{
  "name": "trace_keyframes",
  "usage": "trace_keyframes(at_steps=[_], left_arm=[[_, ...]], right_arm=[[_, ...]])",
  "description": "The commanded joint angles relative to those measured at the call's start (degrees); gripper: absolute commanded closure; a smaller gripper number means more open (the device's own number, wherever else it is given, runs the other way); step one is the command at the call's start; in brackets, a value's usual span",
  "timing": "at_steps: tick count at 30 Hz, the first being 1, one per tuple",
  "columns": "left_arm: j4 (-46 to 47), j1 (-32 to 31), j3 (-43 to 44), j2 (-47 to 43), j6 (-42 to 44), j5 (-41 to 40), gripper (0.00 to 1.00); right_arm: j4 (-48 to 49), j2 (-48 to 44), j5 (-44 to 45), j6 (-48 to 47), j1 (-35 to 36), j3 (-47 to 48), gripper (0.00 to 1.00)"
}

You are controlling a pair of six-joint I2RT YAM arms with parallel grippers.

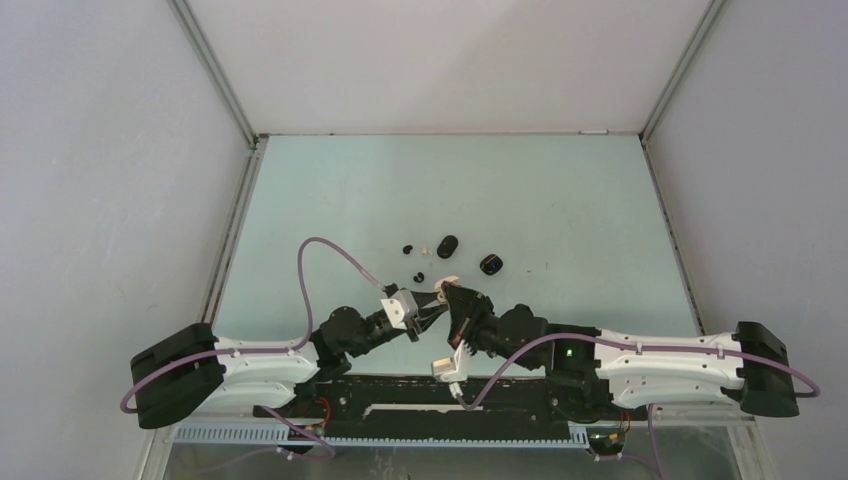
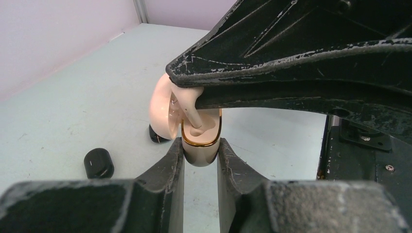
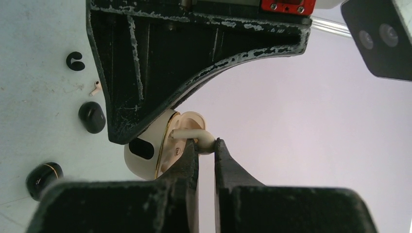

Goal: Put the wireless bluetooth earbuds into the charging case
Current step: Insert the left earbud into the left side groove of the charging case.

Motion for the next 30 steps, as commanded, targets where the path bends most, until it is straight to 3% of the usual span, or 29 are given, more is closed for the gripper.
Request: trace_keyframes(at_steps=[1, 16, 26, 30], left_arm=[[4.7, -0.7, 0.5, -1.3, 1.5, 0.0, 1.0], [6.8, -0.7, -1.0, -3.4, 0.9, -1.0, 1.0], [6.9, -0.7, -1.2, -3.6, 1.1, -1.1, 1.0], [7.0, -0.7, -1.2, -3.7, 1.1, -1.1, 1.0]], right_arm=[[4.4, 0.9, 0.1, 1.4, 0.8, 1.8, 1.0], [3.1, 1.6, 0.6, 2.1, 1.4, 1.8, 1.0], [0.1, 1.8, 0.3, 1.5, 2.3, 1.8, 0.79], [-0.2, 1.8, 0.5, 1.2, 2.4, 1.8, 0.76]])
